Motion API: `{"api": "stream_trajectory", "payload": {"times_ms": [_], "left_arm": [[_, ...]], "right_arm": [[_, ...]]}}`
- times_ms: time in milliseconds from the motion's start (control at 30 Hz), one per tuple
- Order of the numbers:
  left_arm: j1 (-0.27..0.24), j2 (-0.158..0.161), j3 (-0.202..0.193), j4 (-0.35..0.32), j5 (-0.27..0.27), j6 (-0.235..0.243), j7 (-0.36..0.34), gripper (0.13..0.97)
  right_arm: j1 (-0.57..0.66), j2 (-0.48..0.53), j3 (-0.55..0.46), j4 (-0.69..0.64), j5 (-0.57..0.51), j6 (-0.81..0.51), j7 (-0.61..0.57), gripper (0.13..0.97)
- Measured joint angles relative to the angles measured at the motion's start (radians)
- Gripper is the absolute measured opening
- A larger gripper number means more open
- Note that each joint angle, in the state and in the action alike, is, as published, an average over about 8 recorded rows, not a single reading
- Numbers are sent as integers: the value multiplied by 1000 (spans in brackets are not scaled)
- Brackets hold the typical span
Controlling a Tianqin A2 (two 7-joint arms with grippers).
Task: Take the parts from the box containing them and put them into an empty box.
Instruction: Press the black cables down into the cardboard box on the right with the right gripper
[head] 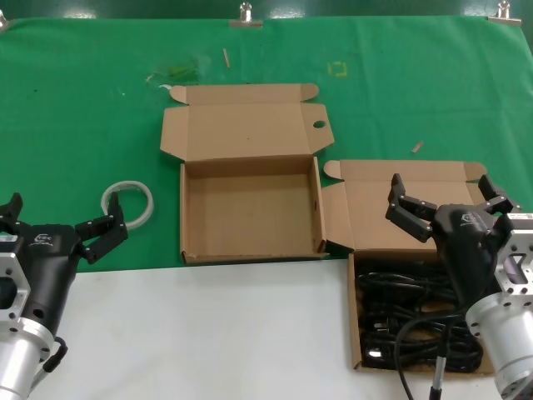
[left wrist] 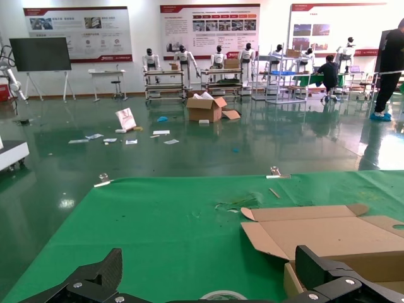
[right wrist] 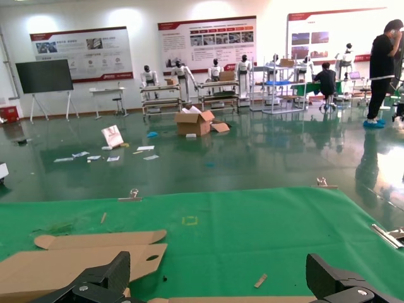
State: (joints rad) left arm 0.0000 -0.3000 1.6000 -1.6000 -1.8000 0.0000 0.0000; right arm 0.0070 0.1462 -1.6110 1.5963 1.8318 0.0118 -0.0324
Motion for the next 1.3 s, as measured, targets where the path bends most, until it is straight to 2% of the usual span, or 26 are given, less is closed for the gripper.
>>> {"api": "stream_trajectory", "payload": {"times_ms": [1033,1300], "left_arm": [[0,0,0,0,0,0,0,965],[0,0,0,0,0,0,0,965]], "right_arm": [[0,0,0,0,0,0,0,966],[-33,0,-10,32,4,30,-9,966]]}}
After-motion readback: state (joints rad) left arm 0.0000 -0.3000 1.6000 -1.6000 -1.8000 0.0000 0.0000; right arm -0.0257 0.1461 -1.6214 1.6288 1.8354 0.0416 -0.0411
